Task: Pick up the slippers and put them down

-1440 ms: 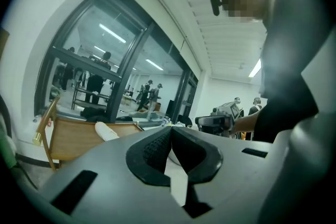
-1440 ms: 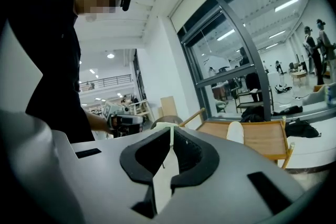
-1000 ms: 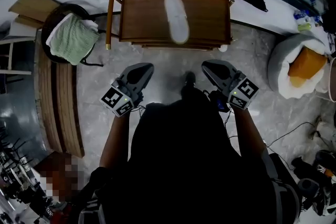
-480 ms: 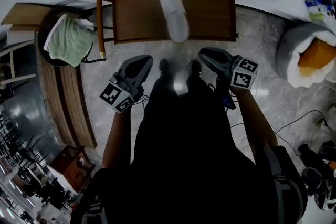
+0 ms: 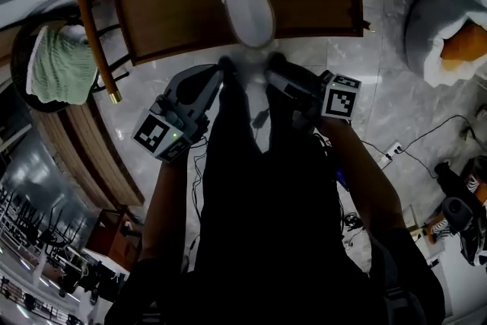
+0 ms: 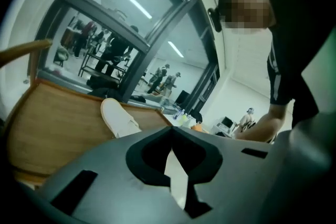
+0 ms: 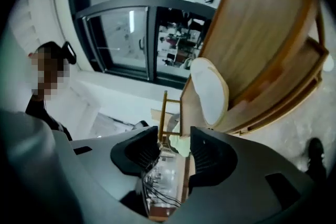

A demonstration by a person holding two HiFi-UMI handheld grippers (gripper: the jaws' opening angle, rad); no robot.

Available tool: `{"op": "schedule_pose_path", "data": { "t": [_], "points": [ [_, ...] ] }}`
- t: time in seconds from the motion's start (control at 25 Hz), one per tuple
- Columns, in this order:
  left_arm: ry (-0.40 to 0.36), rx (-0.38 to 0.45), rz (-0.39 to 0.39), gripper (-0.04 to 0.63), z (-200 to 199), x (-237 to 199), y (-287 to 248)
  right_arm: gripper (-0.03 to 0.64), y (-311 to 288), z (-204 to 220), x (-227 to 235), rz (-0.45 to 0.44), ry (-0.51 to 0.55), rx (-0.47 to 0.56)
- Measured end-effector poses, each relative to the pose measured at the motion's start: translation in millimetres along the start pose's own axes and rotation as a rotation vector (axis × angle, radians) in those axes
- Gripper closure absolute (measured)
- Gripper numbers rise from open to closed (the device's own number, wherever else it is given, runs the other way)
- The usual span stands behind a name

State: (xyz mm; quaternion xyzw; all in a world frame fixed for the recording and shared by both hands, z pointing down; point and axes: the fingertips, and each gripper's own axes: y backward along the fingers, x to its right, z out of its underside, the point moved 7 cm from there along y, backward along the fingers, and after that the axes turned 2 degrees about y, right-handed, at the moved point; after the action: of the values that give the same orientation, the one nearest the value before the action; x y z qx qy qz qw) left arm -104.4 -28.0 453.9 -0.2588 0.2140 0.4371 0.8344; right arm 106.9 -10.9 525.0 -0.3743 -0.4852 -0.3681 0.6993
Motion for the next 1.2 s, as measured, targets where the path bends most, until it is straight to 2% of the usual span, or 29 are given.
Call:
{"op": "schedule_pose_path", "data": {
  "t": [0.12,0.28,0.4,0.6,0.84,1.2],
  "points": [
    [0.058,0.071,0.028,0.584,6.7,-7.9,-2.7,0.399,-13.8,3.6,24.5,0.036,-0.081,0.051],
    [0.022,0.052,0.079,0.584,17.9,-6.4,-13.7,0.391,-19.4,8.6,58.5,0.091,-0.130,0.047],
    [0.082,0.077,0.113,0.584,30.6,-17.1,-18.4,0.393,-26.0,11.0,73.6,0.063,-0.194,0.069],
    [0.078,0.099,0.111,0.584,45.3,-28.5,-23.1,0.393,-32.0,10.6,75.9,0.001,-0.290,0.116],
    [0.067,0.056,0.115,0.584,60.9,-37.1,-21.6,0.394,-43.9,13.8,81.5,-0.006,-0.280,0.075],
    [0.070,0.071,0.129,0.584,61.7,-39.8,-21.7,0.394,-43.0,11.5,83.1,-0.024,-0.290,0.088]
  ]
}}
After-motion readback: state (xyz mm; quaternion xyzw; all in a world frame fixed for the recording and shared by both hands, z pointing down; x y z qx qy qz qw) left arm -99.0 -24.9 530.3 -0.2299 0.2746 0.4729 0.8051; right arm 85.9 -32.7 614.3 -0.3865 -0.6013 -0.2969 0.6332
